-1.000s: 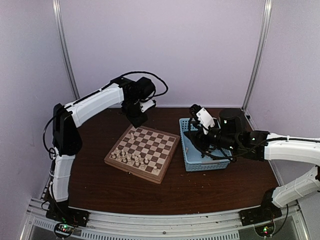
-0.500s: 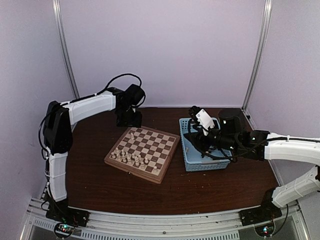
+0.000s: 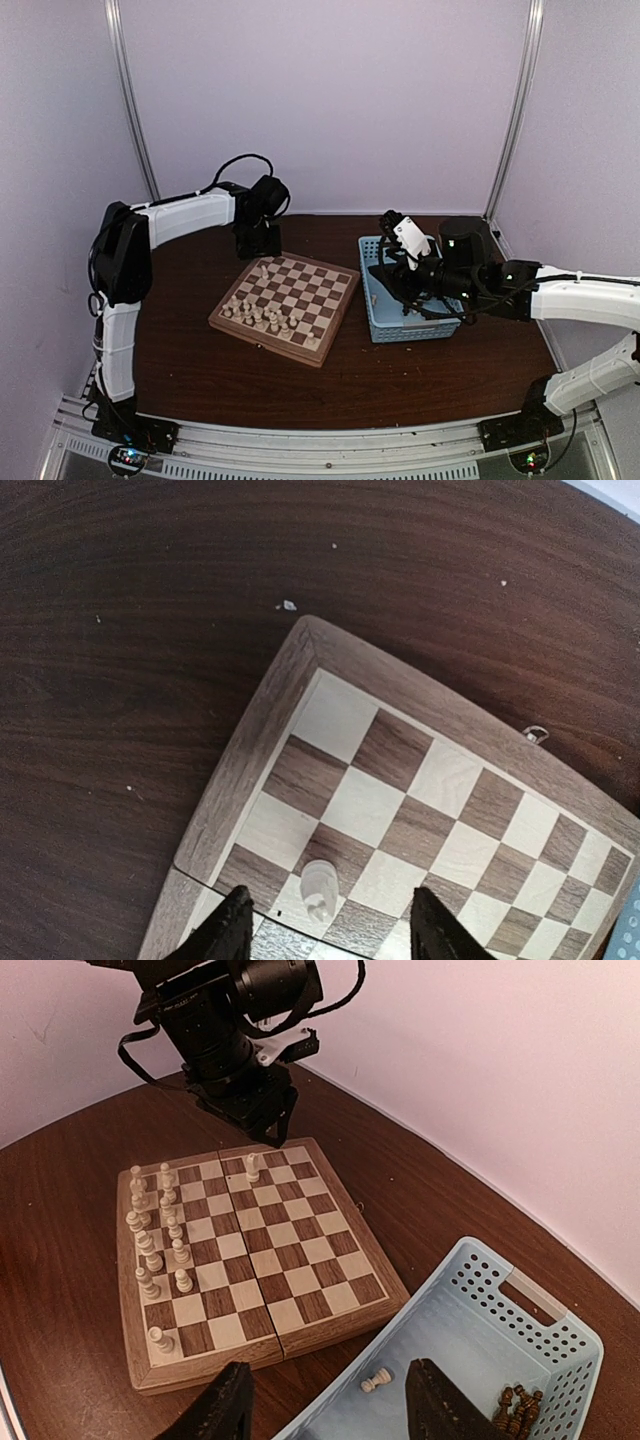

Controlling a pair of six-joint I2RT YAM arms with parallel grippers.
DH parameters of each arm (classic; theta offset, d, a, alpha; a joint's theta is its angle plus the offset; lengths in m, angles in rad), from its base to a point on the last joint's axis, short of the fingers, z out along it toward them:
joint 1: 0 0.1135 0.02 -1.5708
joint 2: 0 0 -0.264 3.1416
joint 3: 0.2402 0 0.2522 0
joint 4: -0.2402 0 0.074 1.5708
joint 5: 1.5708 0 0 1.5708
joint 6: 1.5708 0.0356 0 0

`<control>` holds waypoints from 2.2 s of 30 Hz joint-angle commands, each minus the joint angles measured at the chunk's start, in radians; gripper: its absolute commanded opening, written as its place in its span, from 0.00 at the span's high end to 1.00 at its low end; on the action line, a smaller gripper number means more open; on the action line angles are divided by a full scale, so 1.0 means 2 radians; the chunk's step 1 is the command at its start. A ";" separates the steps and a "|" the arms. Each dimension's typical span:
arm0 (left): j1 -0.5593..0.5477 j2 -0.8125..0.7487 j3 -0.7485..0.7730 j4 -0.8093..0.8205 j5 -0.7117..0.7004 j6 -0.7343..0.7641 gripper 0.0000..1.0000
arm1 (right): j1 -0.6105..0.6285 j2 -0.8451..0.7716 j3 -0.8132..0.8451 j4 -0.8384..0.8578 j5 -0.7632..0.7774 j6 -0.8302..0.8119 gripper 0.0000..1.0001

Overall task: Set up the chess pieces on the board
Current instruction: Pick up the chess piece from the chessboard, then place the chess piece on the chessboard.

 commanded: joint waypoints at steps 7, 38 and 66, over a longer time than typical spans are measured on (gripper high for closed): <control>0.004 0.032 -0.007 0.010 0.005 -0.028 0.48 | -0.003 -0.002 0.005 -0.002 0.003 0.004 0.45; -0.015 -0.048 -0.003 -0.011 0.021 0.042 0.96 | -0.005 0.005 0.000 0.010 0.007 0.013 0.45; -0.178 -0.276 -0.308 0.162 0.181 0.153 1.00 | -0.101 0.076 -0.058 0.151 -0.014 0.027 0.47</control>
